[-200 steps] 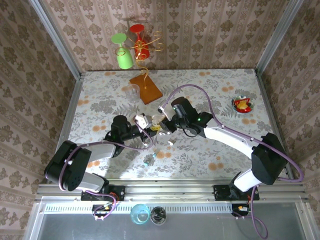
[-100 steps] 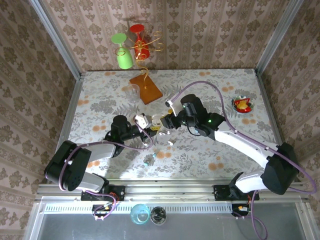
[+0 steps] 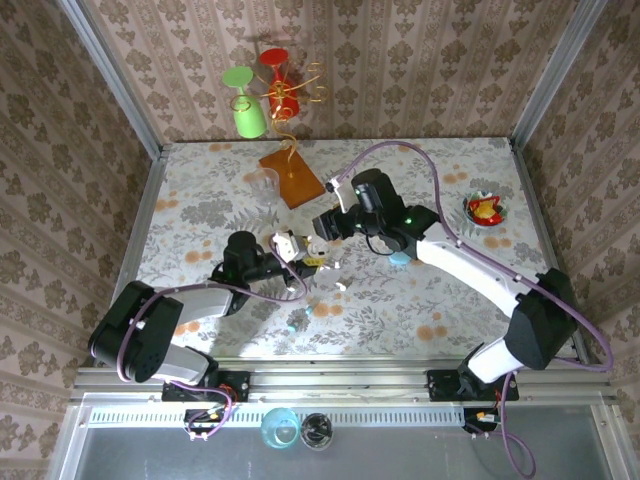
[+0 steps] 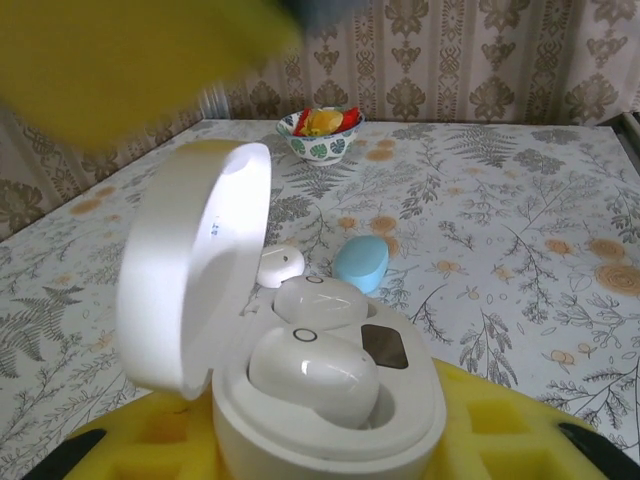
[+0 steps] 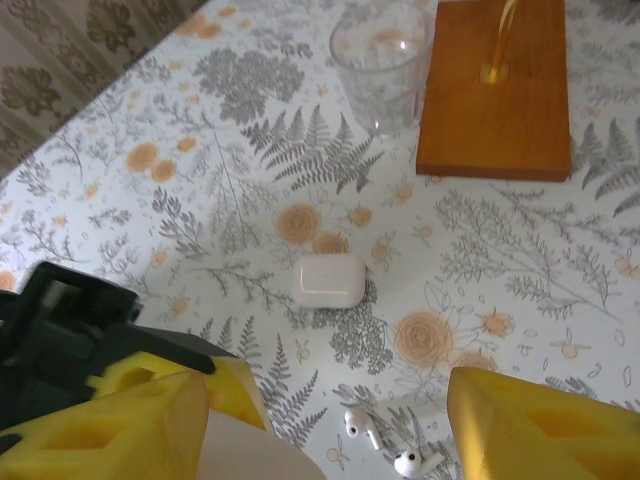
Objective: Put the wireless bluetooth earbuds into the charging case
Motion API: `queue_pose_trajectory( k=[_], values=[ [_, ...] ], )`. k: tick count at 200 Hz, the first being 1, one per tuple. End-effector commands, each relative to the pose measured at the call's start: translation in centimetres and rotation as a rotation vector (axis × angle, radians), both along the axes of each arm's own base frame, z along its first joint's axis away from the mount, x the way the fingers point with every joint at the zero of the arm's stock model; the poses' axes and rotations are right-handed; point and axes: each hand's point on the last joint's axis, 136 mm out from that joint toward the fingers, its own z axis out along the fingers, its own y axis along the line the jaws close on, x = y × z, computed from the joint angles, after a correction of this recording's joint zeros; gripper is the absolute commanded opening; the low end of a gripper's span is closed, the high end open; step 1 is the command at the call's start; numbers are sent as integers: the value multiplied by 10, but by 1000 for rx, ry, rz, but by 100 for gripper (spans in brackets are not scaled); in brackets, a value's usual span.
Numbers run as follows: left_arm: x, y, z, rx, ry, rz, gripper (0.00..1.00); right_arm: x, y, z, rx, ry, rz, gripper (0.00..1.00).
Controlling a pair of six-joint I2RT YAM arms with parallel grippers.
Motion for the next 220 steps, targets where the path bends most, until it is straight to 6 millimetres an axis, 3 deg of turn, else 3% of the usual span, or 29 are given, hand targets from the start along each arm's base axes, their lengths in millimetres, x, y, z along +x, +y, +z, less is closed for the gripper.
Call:
queue_pose_trajectory(
  k=[1, 38, 78, 116, 157, 220],
  values=[
    [-2, -1, 16, -52, -41, -16, 29, 0, -5, -12, -46, 45, -13, 66],
    [8, 4, 19, -71, -16, 39, 28, -8, -9, -16, -57, 49, 3, 67],
    [17, 3, 26, -113, 2, 68, 28, -13, -11, -5, 5, 53, -3, 67],
    [20, 3, 35, -163, 8, 79, 28, -6, -25, 18, 249, 148, -48, 66],
    [23, 6, 53, -243, -6, 95, 28, -14, -32, 40, 549, 345, 18, 66],
    [28, 5, 70, -285, -8, 108, 27, -21, -21, 32, 706, 551, 75, 66]
  ],
)
